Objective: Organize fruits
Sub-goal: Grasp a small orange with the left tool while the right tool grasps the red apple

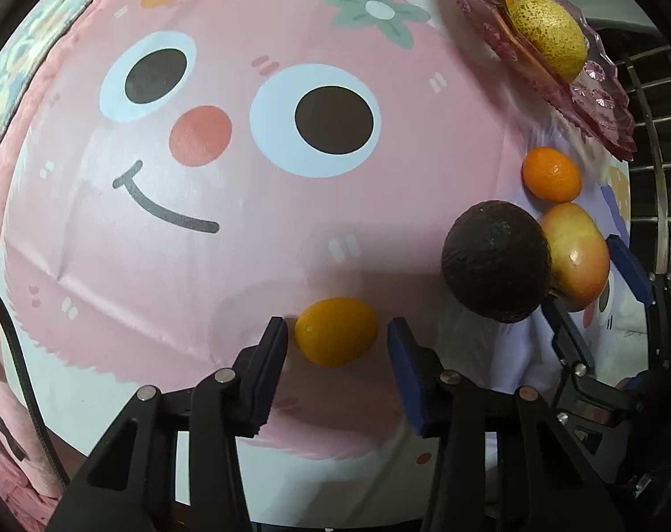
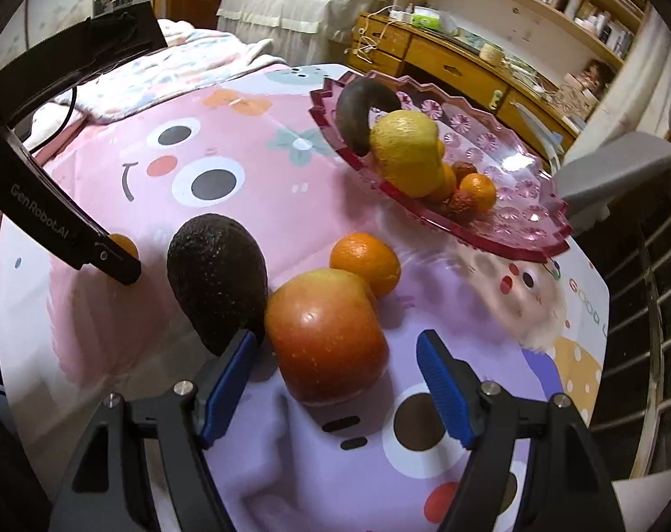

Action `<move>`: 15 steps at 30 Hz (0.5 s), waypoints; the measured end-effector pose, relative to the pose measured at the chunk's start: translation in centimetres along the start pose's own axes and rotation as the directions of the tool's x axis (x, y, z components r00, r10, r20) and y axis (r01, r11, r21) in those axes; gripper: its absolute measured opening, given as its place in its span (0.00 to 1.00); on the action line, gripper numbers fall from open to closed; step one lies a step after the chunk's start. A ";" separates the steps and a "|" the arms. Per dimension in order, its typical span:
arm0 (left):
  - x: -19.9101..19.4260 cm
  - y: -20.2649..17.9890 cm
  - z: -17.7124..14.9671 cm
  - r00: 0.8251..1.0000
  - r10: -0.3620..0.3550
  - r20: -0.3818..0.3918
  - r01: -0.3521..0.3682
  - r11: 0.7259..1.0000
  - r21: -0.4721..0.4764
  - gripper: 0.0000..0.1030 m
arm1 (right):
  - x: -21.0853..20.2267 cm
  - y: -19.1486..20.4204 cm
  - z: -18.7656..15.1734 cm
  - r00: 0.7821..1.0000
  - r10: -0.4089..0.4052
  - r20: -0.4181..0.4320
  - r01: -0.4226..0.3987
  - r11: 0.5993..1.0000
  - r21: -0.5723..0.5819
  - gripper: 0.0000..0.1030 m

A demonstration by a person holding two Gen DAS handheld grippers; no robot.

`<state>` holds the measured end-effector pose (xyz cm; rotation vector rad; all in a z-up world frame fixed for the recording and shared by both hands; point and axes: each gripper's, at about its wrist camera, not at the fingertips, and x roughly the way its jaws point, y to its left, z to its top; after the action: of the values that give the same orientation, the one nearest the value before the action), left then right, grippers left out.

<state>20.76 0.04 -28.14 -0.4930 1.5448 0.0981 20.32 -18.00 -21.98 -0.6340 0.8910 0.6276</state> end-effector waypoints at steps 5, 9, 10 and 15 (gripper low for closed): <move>-0.4 0.7 -0.1 1.000 -0.018 0.017 0.018 1.000 -0.006 0.38 | 0.5 0.3 0.2 1.000 0.002 -0.009 -0.002 1.000 -0.017 0.59; -0.4 1.2 -0.1 0.999 -0.026 0.020 0.026 0.999 -0.019 0.36 | 0.5 0.4 0.3 1.000 -0.001 -0.008 0.001 1.000 -0.019 0.57; -0.5 1.3 -0.1 0.999 -0.030 0.023 0.031 0.999 -0.021 0.35 | 0.5 0.5 0.3 1.000 -0.003 -0.009 0.003 1.000 -0.020 0.57; -0.5 1.1 0.3 0.999 -0.032 0.031 0.032 0.999 -0.003 0.34 | 0.5 0.6 0.4 1.000 -0.012 -0.021 0.012 1.000 -0.007 0.56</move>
<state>20.61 1.28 -27.94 -0.5173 1.5062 0.0834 20.34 -17.22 -22.31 -0.6527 0.9044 0.6148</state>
